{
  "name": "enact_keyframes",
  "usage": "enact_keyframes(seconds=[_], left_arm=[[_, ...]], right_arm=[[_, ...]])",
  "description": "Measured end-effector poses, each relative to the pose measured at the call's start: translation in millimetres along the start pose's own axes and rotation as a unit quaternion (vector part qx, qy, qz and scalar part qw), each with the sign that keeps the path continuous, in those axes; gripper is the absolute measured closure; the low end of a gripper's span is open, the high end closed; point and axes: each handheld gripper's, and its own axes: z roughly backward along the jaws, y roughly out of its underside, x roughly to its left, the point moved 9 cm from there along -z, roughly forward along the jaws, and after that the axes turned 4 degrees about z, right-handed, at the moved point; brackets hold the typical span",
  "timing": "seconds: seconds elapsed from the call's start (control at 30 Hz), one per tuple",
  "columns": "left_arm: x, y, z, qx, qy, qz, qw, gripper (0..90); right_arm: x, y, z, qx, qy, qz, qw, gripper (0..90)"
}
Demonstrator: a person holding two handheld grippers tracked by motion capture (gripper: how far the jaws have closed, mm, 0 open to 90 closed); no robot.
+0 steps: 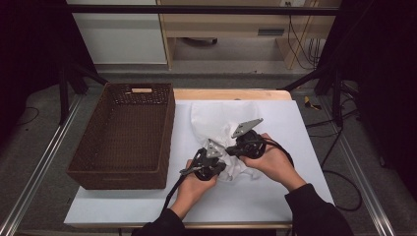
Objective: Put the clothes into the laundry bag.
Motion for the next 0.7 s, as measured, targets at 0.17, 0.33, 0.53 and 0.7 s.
enact_keyframes(seconds=[0.17,0.33,0.53,0.7], left_arm=[[0.8,-3.8,-1.9,-0.003,-0.001,0.0,1.0,90.0],[3.0,-8.5,-3.9,-0.008,-0.002,0.001,1.0,90.0],[7.1,-13.2,-9.8,-0.016,-0.006,0.011,0.9998,90.0],[10.7,-17.1,-12.0,-0.023,-0.011,0.016,0.9995,90.0]], right_arm=[[0.4,2.6,0.2,0.0,-0.002,0.002,1.0,89.2],[1.2,3.3,1.6,0.0,-0.001,0.002,1.0,89.2],[2.0,5.5,1.7,-0.002,-0.003,-0.003,1.0,89.2],[2.8,7.4,2.6,-0.001,-0.004,0.0,1.0,89.2]])
